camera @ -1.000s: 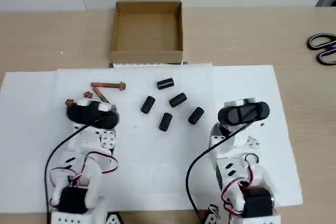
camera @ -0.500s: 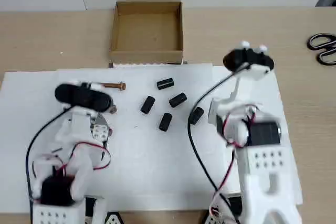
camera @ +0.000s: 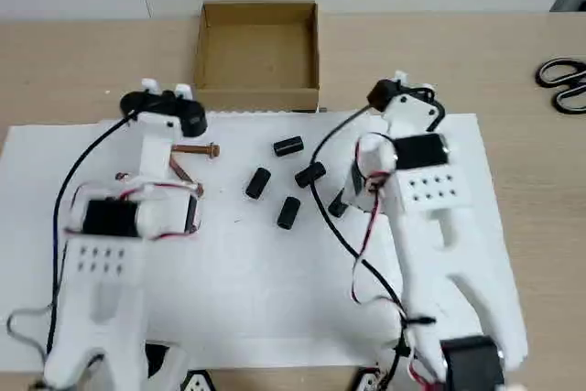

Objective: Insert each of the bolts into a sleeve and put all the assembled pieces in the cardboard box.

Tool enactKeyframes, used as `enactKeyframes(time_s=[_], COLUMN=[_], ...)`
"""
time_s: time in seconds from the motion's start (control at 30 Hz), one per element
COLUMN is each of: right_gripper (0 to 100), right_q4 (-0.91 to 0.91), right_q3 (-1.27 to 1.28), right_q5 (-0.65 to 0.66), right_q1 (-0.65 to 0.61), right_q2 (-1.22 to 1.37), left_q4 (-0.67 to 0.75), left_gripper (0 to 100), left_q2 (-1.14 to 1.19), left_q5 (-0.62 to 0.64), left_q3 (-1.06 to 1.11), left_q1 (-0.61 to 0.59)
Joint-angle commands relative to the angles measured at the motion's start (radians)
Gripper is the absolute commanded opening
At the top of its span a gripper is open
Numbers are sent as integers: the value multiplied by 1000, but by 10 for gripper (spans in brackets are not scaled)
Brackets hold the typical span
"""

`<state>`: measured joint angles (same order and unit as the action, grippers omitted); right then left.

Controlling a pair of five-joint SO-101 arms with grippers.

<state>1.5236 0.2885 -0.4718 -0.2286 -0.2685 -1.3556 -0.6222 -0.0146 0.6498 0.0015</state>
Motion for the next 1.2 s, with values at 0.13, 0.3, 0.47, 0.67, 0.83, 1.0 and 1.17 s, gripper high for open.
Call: enactKeyframes(time_s=[0.13,0.3,0.47,0.67,0.83,1.0,1.17], right_gripper=[86,175,154,155,155,155,155], right_q4=[5,5,5,-81,-116,-124,-137], right_q3=[-186,-259,-296,-296,-296,-296,-296], right_q5=[-23,-23,-23,-23,-23,-23,-23], right_q1=[-10,-10,-36,-91,-119,-113,-105], right_q2=[177,265,331,392,432,483,522], left_q4=[2,2,2,18,21,17,15], left_gripper=[71,161,165,165,166,166,166], left_q2=[282,381,396,396,396,396,396], left_q5=[18,57,55,55,55,55,55], left_q3=[-174,-269,-300,-298,-298,-297,-297], left_q1=[-34,-155,-192,-193,-193,-193,-193])
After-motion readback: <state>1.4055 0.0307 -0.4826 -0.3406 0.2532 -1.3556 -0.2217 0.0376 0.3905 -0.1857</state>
